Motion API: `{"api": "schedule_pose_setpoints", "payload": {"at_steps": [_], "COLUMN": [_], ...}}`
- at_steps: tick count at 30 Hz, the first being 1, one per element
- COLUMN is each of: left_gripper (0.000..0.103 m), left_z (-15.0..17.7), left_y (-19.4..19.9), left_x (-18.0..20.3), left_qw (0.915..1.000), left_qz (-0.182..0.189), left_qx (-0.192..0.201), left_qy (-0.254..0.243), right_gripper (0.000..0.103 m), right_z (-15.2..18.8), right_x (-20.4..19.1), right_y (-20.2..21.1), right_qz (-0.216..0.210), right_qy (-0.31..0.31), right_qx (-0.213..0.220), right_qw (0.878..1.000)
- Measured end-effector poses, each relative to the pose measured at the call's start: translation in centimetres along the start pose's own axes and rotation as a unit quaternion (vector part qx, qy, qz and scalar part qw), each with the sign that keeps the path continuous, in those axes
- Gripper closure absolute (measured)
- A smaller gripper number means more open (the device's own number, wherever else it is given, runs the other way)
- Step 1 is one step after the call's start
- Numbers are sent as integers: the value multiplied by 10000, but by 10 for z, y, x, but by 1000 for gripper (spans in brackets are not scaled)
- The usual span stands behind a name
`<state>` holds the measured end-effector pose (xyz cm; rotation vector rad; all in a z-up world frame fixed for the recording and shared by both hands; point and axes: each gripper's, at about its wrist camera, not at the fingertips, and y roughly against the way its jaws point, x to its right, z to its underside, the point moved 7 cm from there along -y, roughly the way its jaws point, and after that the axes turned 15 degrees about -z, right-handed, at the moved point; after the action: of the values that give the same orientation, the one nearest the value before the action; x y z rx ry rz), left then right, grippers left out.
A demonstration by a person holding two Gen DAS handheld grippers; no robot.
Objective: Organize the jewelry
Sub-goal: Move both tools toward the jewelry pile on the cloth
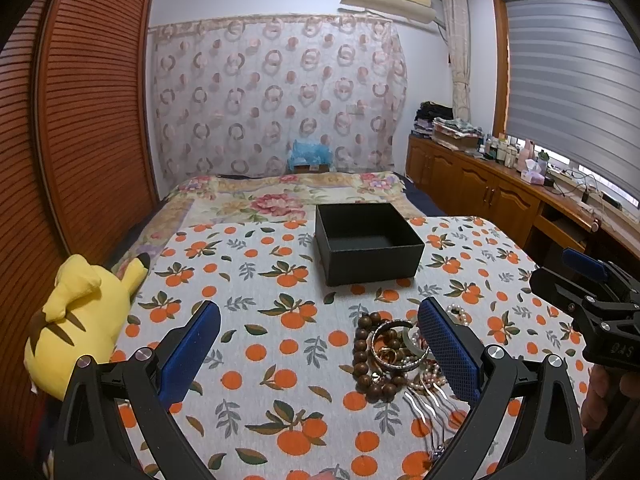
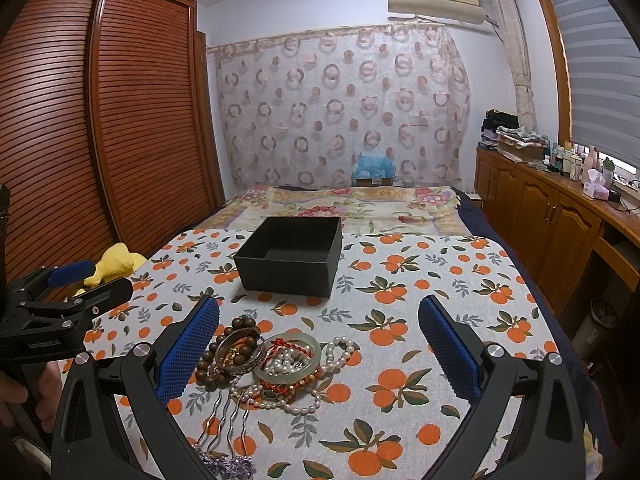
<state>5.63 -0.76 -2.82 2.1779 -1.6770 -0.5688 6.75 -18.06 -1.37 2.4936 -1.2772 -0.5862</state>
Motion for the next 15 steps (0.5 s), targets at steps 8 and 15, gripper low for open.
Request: {"api": "schedule_pose_setpoints", "payload": {"at_steps": [8, 15], "left_gripper": [7, 7], "left_z": [17, 36], "left_y": [-9, -21], "left_x": [-7, -19], "left_qw": [9997, 9987], "left_qz": [35, 92], "left_qx": [-207, -483], "left_qy": [-81, -165], "right_gripper": [3, 14], "right_z": [14, 42], "right_x": [-10, -28], "right_y": [-13, -29], "right_qz": [-216, -472], "right_qy": [11, 97], "right_qx": [-306, -866], "right_qw": [9993, 9951]}}
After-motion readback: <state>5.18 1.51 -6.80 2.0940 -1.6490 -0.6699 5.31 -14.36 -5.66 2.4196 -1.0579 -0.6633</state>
